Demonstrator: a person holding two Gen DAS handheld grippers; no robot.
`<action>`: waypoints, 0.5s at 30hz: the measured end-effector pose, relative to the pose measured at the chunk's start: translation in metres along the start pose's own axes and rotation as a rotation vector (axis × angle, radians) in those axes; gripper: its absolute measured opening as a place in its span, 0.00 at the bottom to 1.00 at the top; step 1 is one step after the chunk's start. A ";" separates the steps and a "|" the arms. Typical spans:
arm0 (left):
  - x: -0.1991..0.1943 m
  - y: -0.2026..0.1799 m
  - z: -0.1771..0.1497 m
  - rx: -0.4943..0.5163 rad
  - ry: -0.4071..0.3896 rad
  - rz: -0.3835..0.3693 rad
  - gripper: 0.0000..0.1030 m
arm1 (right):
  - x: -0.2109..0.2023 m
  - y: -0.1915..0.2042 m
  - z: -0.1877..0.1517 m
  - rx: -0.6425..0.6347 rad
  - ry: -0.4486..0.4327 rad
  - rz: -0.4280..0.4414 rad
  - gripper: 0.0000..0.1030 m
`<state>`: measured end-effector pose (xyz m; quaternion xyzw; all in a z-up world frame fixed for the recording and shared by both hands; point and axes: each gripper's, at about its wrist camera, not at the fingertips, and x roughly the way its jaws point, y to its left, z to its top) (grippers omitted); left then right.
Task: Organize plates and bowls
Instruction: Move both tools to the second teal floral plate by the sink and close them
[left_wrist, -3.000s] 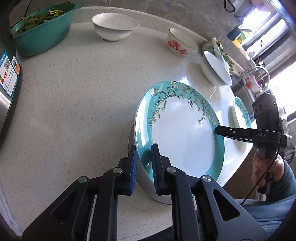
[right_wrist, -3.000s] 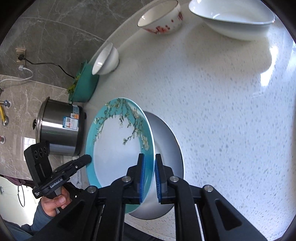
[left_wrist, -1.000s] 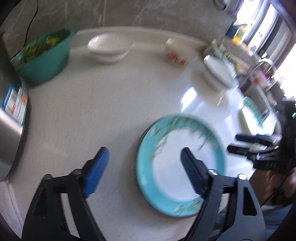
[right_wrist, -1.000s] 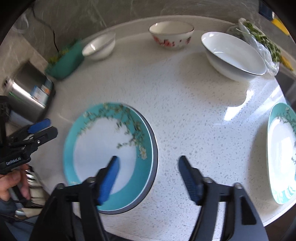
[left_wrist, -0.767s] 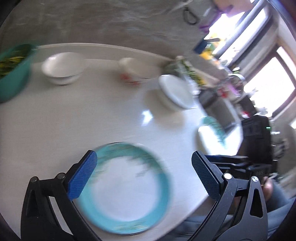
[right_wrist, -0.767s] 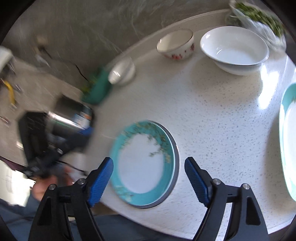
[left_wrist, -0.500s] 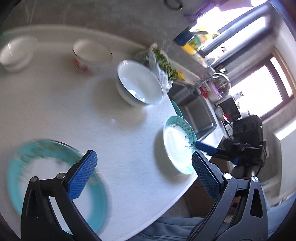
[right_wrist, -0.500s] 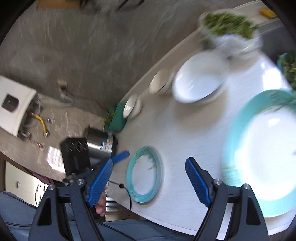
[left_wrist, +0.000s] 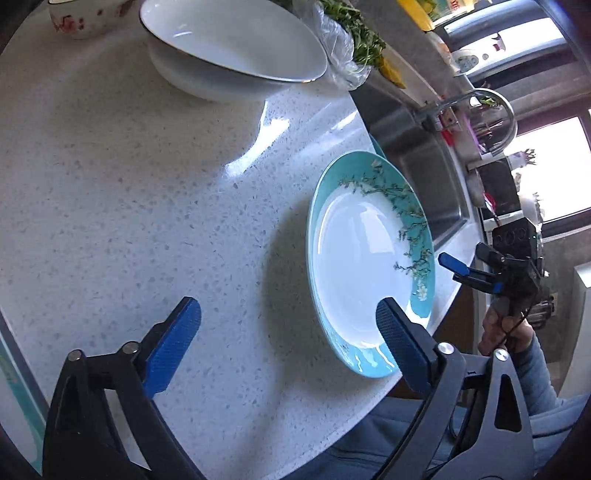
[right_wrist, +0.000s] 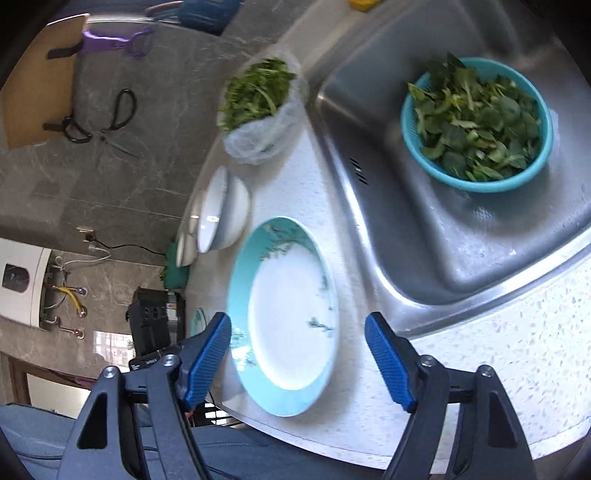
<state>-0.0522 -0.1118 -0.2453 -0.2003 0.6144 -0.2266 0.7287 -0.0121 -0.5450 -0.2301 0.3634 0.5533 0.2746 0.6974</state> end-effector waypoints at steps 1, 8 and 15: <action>0.005 -0.002 0.001 0.001 0.000 0.001 0.90 | 0.002 -0.004 0.000 -0.004 0.014 0.002 0.70; 0.014 -0.012 0.002 0.033 -0.006 0.026 0.72 | 0.018 -0.015 0.007 -0.017 0.073 0.029 0.66; 0.020 -0.019 -0.002 0.070 0.012 0.034 0.44 | 0.034 -0.015 0.014 -0.031 0.129 0.036 0.58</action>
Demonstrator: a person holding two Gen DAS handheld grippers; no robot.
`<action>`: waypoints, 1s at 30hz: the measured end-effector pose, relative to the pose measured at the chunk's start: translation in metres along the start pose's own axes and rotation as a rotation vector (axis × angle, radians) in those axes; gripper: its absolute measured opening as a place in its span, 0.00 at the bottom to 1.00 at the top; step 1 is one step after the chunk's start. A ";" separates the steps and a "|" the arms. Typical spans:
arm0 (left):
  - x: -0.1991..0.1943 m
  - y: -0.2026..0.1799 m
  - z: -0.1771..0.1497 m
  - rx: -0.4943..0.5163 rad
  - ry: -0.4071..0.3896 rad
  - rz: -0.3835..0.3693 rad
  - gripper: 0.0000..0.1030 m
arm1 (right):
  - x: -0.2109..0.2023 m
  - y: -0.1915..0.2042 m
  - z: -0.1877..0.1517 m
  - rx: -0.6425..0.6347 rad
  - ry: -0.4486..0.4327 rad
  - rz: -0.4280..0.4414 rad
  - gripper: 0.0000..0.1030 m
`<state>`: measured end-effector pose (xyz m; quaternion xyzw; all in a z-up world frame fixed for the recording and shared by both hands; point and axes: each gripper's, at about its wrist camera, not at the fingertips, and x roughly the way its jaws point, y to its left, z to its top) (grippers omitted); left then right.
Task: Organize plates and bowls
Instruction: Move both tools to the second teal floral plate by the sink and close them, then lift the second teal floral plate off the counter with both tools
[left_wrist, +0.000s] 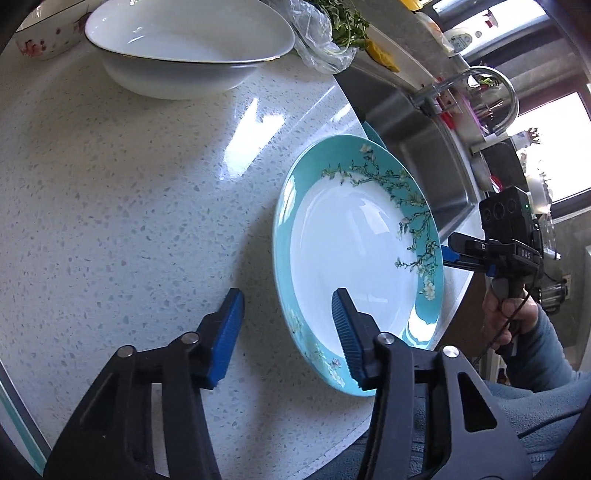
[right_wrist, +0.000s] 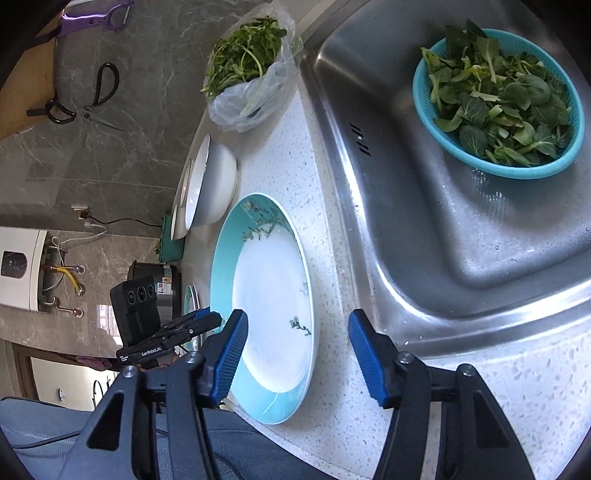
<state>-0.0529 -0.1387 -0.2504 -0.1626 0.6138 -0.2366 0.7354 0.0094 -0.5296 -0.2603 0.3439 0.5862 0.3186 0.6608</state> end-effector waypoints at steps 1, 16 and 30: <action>0.001 0.000 0.000 0.002 0.001 -0.005 0.44 | 0.001 0.000 0.001 -0.002 0.004 0.004 0.58; 0.004 0.003 0.006 -0.035 0.029 -0.038 0.28 | 0.015 -0.006 0.005 0.024 0.054 -0.033 0.18; 0.007 0.004 0.008 -0.048 0.021 -0.012 0.06 | 0.023 -0.002 0.007 0.039 0.096 -0.093 0.08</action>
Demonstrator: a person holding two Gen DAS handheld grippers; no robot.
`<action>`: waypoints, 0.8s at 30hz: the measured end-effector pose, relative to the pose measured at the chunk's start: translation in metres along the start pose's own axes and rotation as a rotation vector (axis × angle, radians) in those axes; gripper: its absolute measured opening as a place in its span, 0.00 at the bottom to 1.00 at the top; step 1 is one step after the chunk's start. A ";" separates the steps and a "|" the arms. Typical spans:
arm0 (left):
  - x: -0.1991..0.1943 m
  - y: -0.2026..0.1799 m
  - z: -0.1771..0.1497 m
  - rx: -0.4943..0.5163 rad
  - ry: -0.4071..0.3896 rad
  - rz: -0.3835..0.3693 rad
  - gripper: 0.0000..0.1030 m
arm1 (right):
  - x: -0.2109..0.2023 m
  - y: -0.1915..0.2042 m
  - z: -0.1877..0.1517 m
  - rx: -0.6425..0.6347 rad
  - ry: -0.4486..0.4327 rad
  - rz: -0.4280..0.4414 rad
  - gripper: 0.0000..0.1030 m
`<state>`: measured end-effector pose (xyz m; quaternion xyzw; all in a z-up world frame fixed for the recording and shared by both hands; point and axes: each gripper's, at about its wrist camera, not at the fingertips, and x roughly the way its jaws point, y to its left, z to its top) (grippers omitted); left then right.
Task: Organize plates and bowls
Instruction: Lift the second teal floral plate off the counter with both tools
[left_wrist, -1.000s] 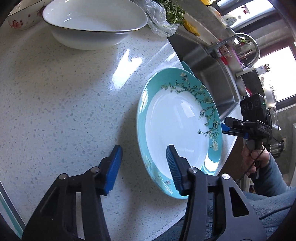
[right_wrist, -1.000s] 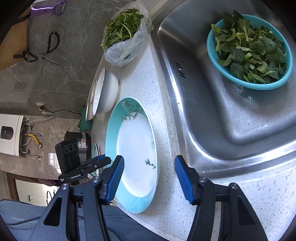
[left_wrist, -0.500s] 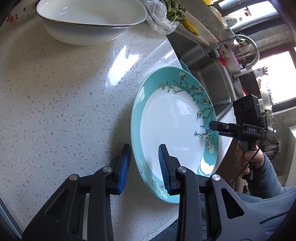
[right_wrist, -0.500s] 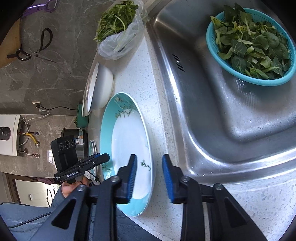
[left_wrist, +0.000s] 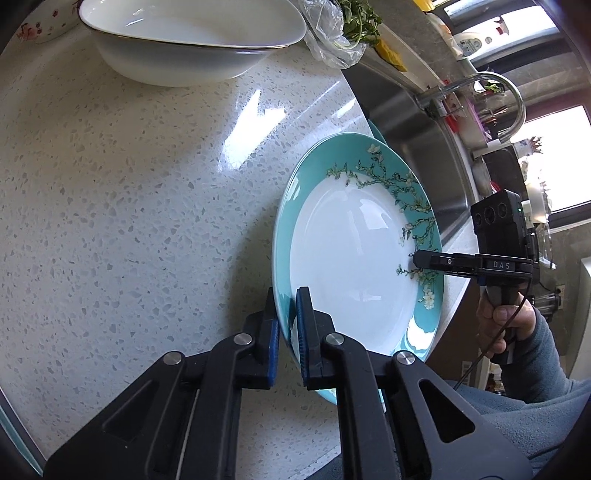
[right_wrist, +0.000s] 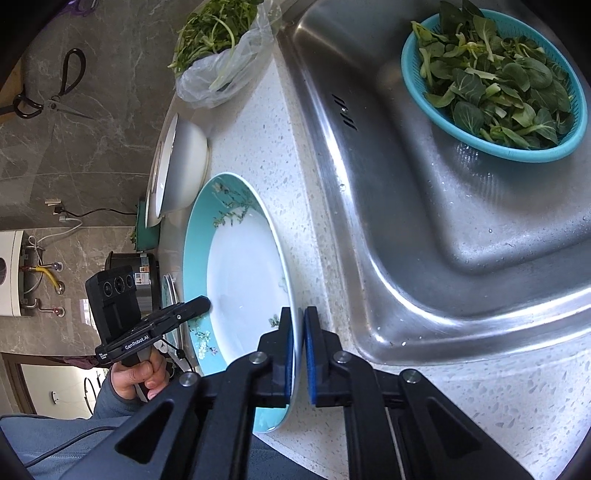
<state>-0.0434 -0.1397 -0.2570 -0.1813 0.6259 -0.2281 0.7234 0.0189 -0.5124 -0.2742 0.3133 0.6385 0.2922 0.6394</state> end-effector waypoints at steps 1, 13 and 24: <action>0.000 0.000 0.000 0.002 -0.001 0.002 0.06 | 0.000 0.000 0.000 0.003 -0.001 -0.001 0.08; -0.001 -0.004 -0.003 0.034 -0.008 0.018 0.06 | 0.001 0.005 0.000 -0.018 -0.015 -0.040 0.08; -0.012 -0.003 -0.005 0.045 -0.039 0.012 0.06 | -0.004 0.017 0.001 -0.065 -0.046 -0.052 0.09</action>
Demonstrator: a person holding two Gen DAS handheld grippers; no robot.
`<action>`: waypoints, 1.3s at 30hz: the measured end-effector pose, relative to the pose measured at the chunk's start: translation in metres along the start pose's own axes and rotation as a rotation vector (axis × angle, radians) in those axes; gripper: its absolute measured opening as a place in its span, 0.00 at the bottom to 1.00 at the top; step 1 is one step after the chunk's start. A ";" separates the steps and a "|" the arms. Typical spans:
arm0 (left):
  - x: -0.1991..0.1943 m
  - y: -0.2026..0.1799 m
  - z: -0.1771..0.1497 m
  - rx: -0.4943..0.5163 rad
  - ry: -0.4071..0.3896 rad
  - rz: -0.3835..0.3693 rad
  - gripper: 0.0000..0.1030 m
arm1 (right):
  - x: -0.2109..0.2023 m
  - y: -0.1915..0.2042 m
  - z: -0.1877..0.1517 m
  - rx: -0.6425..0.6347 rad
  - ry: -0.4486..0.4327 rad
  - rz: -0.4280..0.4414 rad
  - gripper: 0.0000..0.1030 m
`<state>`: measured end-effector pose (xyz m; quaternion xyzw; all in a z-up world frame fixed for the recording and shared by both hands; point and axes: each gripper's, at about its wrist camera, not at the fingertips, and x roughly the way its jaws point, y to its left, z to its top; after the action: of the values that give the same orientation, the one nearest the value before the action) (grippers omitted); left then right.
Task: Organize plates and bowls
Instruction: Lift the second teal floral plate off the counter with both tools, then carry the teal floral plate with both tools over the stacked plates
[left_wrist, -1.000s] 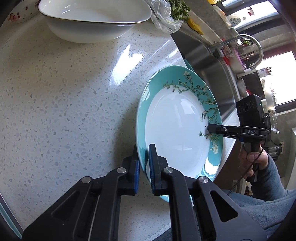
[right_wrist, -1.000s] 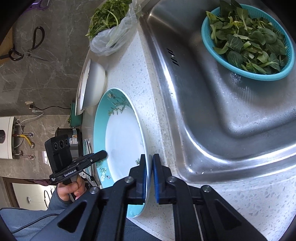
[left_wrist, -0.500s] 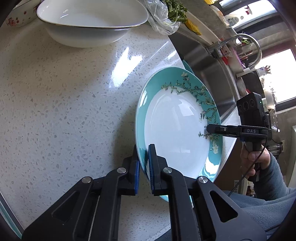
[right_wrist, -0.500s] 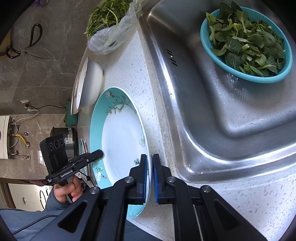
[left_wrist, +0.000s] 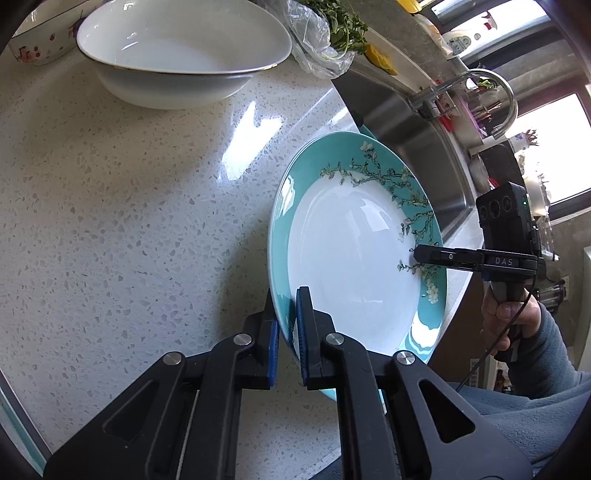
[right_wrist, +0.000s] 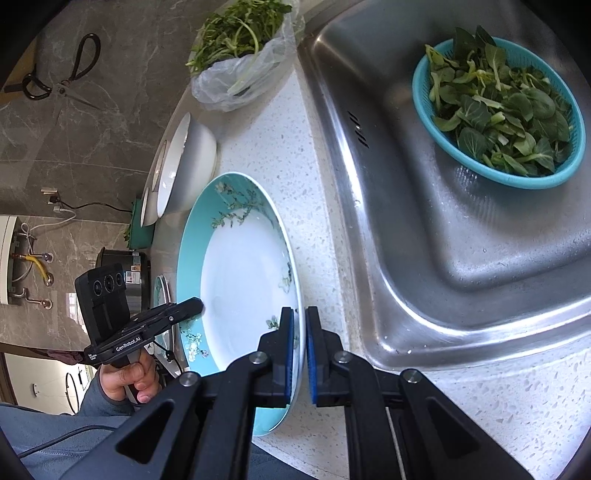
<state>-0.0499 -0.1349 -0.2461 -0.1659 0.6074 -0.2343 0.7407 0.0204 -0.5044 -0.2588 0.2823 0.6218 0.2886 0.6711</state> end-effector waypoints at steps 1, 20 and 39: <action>-0.003 0.000 0.000 0.003 -0.004 0.001 0.06 | -0.001 0.001 0.001 -0.001 -0.001 0.000 0.09; -0.116 0.010 -0.013 -0.009 -0.165 0.023 0.06 | -0.012 0.098 0.009 -0.158 -0.016 0.015 0.09; -0.227 0.092 -0.079 -0.171 -0.295 0.100 0.06 | 0.067 0.204 0.020 -0.323 0.109 0.068 0.11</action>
<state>-0.1487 0.0700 -0.1248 -0.2303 0.5174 -0.1178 0.8157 0.0367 -0.3179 -0.1525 0.1754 0.5929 0.4221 0.6630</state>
